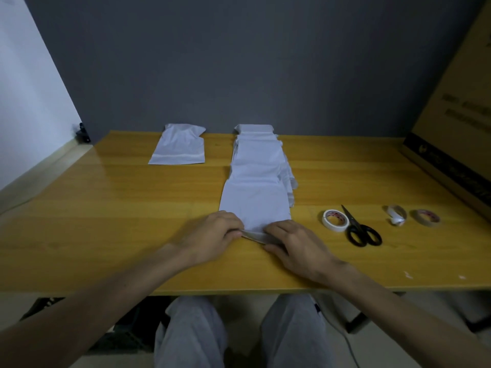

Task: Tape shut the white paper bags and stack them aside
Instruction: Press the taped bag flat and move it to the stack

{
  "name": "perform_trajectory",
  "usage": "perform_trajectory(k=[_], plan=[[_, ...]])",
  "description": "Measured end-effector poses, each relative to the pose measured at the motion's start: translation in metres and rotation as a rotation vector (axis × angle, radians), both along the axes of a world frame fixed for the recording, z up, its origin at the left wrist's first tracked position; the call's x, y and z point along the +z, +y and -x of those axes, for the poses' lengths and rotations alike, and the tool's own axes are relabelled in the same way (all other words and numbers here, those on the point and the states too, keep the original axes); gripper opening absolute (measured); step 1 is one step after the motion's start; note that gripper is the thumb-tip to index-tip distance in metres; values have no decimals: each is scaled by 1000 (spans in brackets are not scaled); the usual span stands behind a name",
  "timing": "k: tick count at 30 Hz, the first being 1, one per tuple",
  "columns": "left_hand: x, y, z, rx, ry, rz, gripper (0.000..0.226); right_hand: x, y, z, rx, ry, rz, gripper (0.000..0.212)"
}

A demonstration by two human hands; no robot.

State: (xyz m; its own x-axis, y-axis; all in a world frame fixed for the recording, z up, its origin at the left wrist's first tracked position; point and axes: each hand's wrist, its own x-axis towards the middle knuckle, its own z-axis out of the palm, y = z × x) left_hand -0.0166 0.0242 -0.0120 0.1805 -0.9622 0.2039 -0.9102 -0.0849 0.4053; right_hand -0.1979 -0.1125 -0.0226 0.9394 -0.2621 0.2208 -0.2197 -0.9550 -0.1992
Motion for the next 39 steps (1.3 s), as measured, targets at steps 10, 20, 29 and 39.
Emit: perform_trajectory(k=[10, 20, 29, 39], plan=[[8, 4, 15, -27, 168, -67, 20, 6, 6, 12, 7, 14, 67, 56], [17, 12, 30, 29, 244, -37, 49, 0, 9, 16, 63, -23, 126, 55], [6, 12, 17, 88, 178, 121, 28, 5, -3, 15, -70, -114, -163, 32], [-13, 5, 2, 99, 133, 80, 39, -1, -6, 0, -136, -36, -76, 39]])
